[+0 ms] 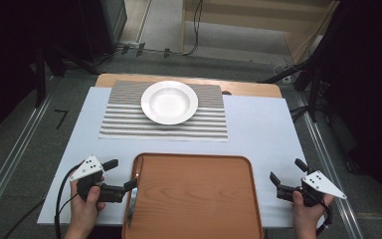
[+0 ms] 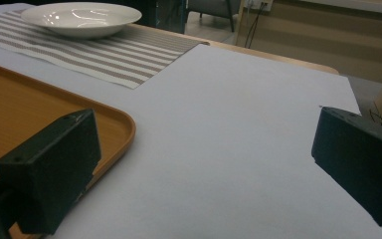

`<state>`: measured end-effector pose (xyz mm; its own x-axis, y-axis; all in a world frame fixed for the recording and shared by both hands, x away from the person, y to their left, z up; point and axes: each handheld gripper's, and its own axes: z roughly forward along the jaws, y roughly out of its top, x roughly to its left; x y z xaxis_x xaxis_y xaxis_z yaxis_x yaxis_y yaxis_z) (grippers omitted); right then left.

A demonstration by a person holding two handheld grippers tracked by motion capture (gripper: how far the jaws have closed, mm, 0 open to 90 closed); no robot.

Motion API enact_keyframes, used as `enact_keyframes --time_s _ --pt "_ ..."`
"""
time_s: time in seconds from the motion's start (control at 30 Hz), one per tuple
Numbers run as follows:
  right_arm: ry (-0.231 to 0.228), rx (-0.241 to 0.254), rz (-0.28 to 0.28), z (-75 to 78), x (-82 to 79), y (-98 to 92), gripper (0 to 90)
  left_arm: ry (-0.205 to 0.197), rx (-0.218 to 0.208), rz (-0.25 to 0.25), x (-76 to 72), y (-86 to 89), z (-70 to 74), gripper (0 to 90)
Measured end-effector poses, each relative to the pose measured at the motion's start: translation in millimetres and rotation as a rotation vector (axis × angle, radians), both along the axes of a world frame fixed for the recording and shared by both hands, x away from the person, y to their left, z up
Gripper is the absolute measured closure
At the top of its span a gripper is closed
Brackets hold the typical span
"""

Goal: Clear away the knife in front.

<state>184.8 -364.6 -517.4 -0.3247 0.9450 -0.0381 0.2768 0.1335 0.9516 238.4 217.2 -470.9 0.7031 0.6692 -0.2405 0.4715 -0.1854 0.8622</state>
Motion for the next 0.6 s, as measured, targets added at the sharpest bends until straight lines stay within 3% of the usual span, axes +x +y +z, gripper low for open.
enact_keyframes --time_s 0.6 --pt "0.000 0.000 -0.002 -0.1 0.1 0.1 0.0 -0.069 -0.013 0.048 1.0 33.3 2.4 0.0"
